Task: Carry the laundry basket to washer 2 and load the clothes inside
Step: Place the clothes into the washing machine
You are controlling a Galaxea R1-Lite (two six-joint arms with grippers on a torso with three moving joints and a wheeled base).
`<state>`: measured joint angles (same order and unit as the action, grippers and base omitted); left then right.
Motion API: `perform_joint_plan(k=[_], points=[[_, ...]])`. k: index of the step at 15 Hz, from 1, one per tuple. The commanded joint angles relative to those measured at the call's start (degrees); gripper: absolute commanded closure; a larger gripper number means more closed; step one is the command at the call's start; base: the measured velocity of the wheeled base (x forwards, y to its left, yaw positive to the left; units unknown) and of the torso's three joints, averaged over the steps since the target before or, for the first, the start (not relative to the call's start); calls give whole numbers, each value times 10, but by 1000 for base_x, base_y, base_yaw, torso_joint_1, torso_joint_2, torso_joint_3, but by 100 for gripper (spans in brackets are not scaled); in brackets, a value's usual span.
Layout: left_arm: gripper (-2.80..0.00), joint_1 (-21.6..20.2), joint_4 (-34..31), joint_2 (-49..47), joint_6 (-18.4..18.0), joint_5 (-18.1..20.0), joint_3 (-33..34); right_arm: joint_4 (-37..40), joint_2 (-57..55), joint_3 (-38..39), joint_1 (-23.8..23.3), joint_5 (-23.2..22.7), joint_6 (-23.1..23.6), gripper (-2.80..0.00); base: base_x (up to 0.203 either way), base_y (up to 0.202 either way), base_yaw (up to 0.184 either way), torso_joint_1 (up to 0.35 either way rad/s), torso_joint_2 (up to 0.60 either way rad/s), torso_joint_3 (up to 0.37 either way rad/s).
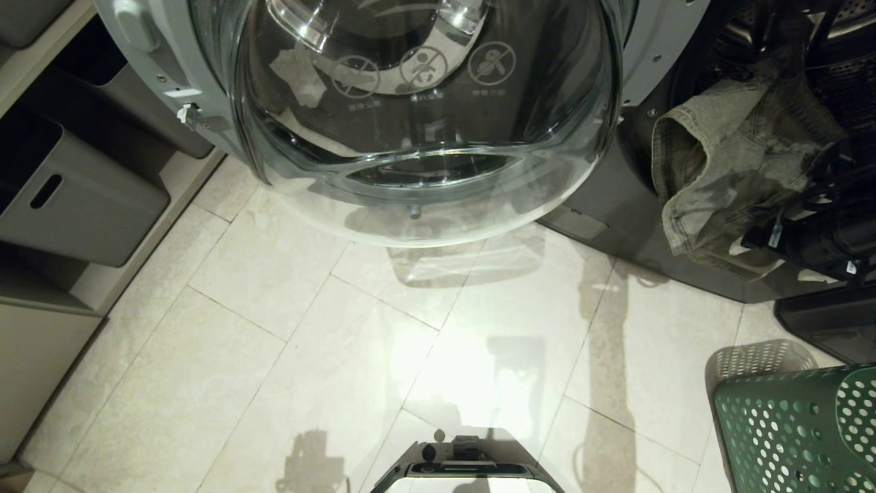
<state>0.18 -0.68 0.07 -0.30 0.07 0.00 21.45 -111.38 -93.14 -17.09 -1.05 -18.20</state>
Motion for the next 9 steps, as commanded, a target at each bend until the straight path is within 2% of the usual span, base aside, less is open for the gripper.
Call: perform_joint_plan(k=[1, 6, 9], points=[[0, 0, 0, 1, 0, 0, 1, -5, -18, 0, 0, -18, -11, -280, 0, 0, 0, 0, 0, 0], [0, 0, 0, 1, 0, 0, 1, -105, -74, -39, 0, -100, -28, -280, 0, 0, 0, 0, 0, 0], [0, 0, 0, 1, 0, 0, 1, -118, -91, -52, 0, -112, -28, -280, 0, 0, 0, 0, 0, 0]])
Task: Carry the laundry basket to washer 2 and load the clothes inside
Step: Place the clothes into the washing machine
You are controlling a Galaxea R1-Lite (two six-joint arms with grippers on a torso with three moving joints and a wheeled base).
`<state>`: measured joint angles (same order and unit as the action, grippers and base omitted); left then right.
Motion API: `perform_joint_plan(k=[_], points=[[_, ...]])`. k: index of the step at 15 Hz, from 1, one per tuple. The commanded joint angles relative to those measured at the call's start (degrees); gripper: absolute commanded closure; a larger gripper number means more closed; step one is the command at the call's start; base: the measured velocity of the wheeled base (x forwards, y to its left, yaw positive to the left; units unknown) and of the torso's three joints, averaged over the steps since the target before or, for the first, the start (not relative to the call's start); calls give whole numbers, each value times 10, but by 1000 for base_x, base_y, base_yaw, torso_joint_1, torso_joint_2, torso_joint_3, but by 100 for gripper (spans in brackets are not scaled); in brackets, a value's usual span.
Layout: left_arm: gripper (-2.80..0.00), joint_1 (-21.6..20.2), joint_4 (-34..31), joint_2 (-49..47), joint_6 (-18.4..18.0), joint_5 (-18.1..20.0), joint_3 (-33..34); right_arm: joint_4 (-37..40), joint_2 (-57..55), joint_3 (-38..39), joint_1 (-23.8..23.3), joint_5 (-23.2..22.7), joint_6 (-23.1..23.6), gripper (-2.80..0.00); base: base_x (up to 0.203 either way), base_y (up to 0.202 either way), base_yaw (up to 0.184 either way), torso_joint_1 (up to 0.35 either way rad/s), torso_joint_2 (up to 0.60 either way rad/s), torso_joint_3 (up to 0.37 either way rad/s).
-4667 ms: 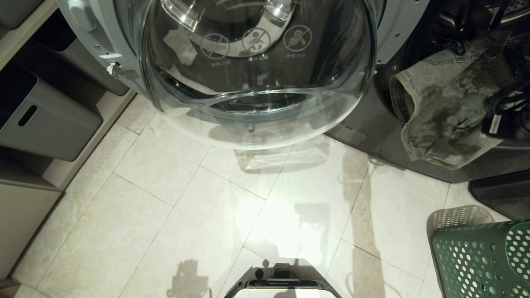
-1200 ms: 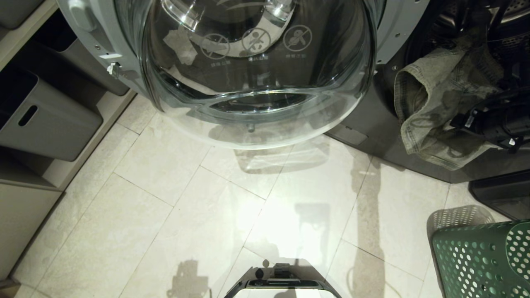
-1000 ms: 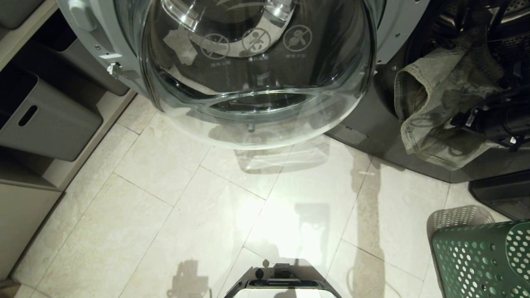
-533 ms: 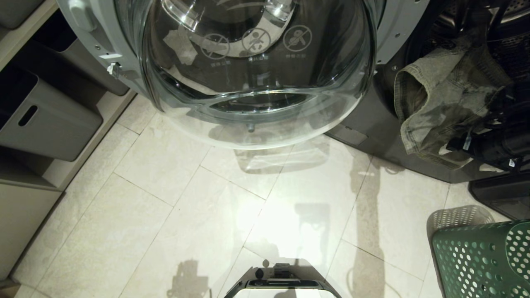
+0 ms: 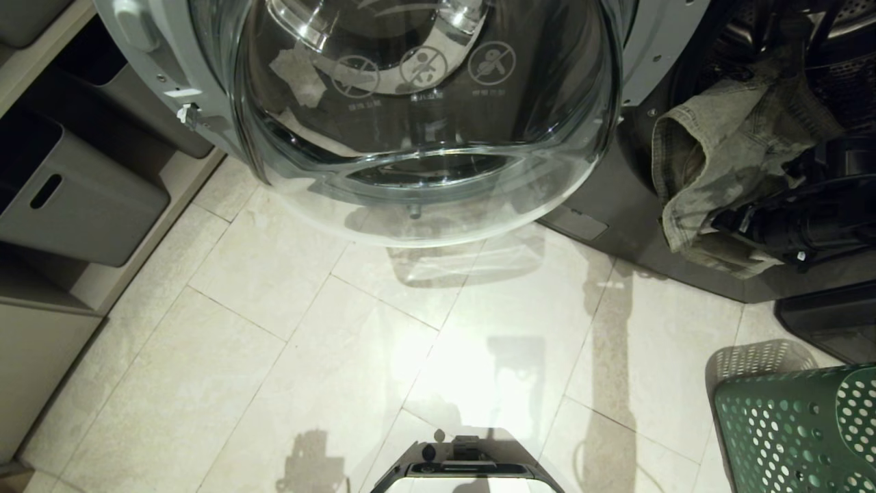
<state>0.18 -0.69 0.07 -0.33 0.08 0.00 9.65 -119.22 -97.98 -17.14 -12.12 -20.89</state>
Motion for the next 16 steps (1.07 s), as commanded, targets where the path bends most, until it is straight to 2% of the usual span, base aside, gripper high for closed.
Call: perform_joint_plan(k=[1, 4, 5, 16], points=[[0, 0, 0, 1, 1, -1, 1, 0, -15, -5, 0, -1, -1, -280, 0, 0, 0, 0, 0, 0], [0, 0, 0, 1, 0, 0, 1, 1, -22, -5, 0, -1, 0, -280, 0, 0, 0, 0, 0, 0], [0, 0, 0, 1, 0, 0, 1, 1, -23, -5, -1, -1, 0, 0, 0, 0, 0, 0, 0, 0], [0, 0, 0, 1, 1, -1, 1, 14, -15, 3, -11, 0, -1, 0, 0, 0, 0, 0, 0, 0]])
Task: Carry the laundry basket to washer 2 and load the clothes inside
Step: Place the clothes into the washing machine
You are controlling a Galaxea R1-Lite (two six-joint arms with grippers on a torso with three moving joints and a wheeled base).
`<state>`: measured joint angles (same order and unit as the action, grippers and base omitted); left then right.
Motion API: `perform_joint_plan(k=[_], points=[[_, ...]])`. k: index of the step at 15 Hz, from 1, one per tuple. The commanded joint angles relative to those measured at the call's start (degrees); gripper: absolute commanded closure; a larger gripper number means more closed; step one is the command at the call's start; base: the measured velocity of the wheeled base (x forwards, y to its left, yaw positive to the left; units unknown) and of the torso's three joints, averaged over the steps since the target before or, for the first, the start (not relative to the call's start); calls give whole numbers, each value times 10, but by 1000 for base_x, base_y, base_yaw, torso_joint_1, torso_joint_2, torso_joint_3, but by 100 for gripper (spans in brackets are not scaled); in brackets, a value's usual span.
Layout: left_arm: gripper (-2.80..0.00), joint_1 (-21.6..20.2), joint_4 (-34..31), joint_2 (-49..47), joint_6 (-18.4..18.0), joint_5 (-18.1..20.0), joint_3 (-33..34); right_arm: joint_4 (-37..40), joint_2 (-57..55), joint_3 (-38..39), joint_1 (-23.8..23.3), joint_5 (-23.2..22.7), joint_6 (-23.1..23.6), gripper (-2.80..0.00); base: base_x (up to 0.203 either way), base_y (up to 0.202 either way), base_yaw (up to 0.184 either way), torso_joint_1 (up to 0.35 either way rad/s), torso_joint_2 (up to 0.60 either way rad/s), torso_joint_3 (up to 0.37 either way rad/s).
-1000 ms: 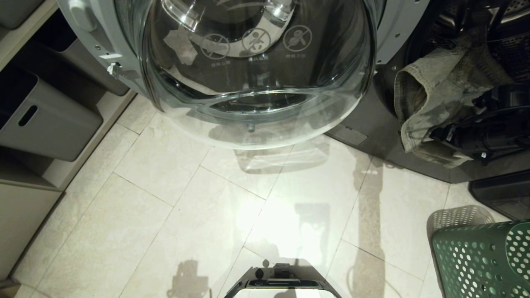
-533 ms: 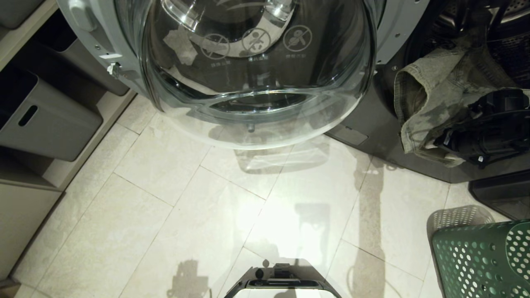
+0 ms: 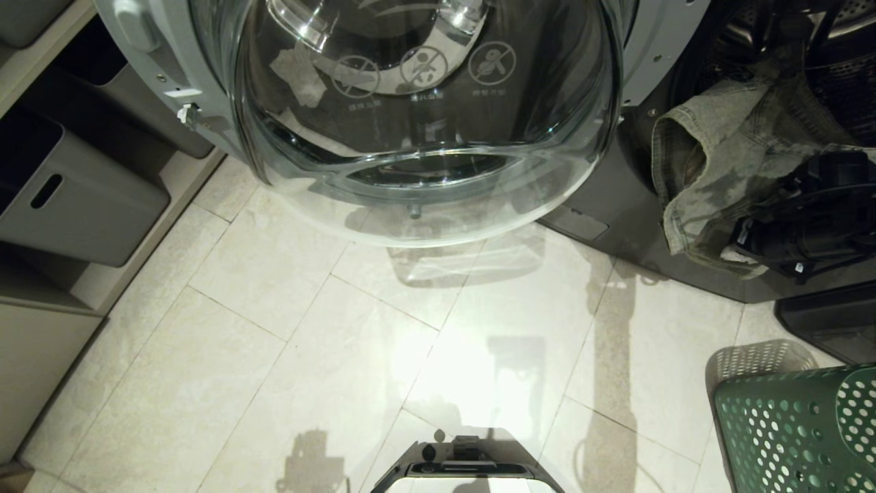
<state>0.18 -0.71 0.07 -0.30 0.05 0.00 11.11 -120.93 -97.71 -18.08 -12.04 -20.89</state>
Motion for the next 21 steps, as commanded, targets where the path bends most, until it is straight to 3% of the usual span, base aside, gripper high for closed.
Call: perform_joint_plan(k=[1, 5, 6, 8, 10, 13, 15, 21], points=[[0, 0, 0, 1, 0, 0, 1, 3, 11, 1, -2, -1, 0, 0, 0, 0, 0, 0, 0, 0], [0, 0, 0, 1, 0, 0, 1, 64, 78, 4, -7, -3, 0, 0, 0, 0, 0, 0, 0, 0], [0, 0, 0, 1, 0, 0, 1, 72, 83, 12, -9, -3, -1, -280, 0, 0, 0, 0, 0, 0], [0, 0, 0, 1, 0, 0, 1, 74, 84, 19, -16, -4, -21, -280, 0, 0, 0, 0, 0, 0], [0, 0, 0, 1, 0, 0, 1, 74, 83, 29, -24, -7, -70, -280, 0, 0, 0, 0, 0, 0], [0, 0, 0, 1, 0, 0, 1, 74, 86, 64, -69, -44, -88, -280, 0, 0, 0, 0, 0, 0], [0, 0, 0, 1, 0, 0, 1, 73, 87, 103, -111, -82, -92, -280, 0, 0, 0, 0, 0, 0], [0, 0, 0, 1, 0, 0, 1, 46, 48, 188, -155, -83, -61, -280, 0, 0, 0, 0, 0, 0]])
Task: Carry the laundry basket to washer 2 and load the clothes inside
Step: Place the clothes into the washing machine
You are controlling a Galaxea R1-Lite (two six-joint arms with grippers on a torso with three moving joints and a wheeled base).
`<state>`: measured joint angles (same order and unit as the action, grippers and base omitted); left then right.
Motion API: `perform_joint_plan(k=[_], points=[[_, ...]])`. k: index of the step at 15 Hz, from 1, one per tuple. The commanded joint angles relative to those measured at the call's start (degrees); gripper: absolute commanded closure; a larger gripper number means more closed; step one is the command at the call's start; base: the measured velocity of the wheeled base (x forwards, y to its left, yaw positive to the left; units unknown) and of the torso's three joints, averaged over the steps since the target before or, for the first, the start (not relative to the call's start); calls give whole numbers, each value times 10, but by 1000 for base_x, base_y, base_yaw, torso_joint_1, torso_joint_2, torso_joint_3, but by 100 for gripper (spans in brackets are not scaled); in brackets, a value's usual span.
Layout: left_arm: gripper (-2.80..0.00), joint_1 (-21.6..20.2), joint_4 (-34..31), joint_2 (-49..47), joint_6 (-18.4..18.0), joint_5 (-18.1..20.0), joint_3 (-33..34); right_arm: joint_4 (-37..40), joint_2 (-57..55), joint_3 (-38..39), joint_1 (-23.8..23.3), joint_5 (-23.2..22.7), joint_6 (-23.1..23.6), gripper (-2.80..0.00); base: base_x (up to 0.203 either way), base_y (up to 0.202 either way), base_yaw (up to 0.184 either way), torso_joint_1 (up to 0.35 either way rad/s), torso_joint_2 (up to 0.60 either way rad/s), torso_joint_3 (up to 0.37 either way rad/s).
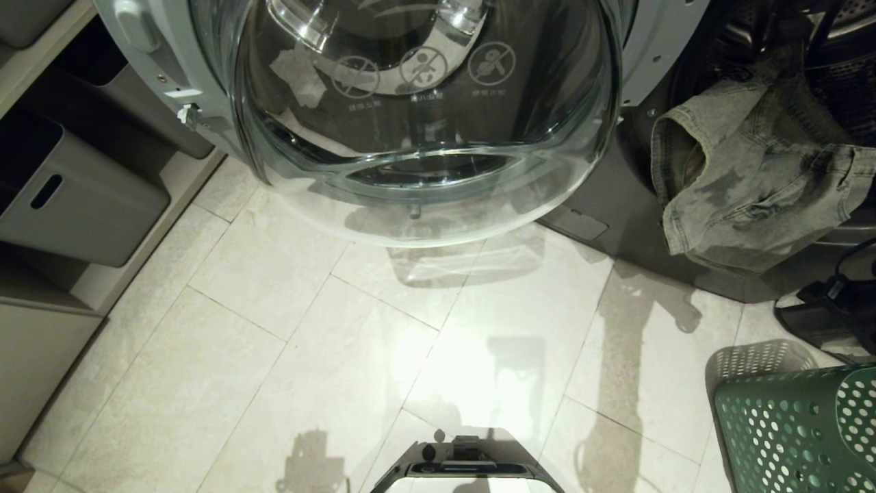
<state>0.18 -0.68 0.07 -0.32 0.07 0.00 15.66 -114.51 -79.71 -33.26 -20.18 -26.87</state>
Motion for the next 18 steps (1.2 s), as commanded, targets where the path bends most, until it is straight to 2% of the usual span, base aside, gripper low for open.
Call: perform_joint_plan(k=[1, 5, 7, 9, 10, 12, 16, 18], points=[[0, 0, 0, 1, 0, 0, 1, -25, -30, 16, -4, 0, -1, -280, 0, 0, 0, 0, 0, 0], [0, 0, 0, 1, 0, 0, 1, -127, -91, 28, -3, 54, -3, -280, 0, 0, 0, 0, 0, 0], [0, 0, 0, 1, 0, 0, 1, -142, -113, 8, -2, 66, -16, -280, 0, 0, 0, 0, 0, 0], [0, 0, 0, 1, 1, 0, 1, -141, -125, -5, 7, 100, -49, -280, 0, 0, 0, 0, 0, 0], [0, 0, 0, 1, 0, 0, 1, -140, -125, -5, 9, 100, -57, -280, 0, 0, 0, 0, 0, 0], [0, 0, 0, 1, 0, 0, 1, -141, -125, -19, 20, 78, -89, -280, 0, 0, 0, 0, 0, 0], [0, 0, 0, 1, 0, 0, 1, -122, -153, -90, 55, 36, -254, -280, 0, 0, 0, 0, 0, 0], [0, 0, 0, 1, 1, 0, 1, -115, -155, -103, 58, -44, -319, -280, 0, 0, 0, 0, 0, 0]])
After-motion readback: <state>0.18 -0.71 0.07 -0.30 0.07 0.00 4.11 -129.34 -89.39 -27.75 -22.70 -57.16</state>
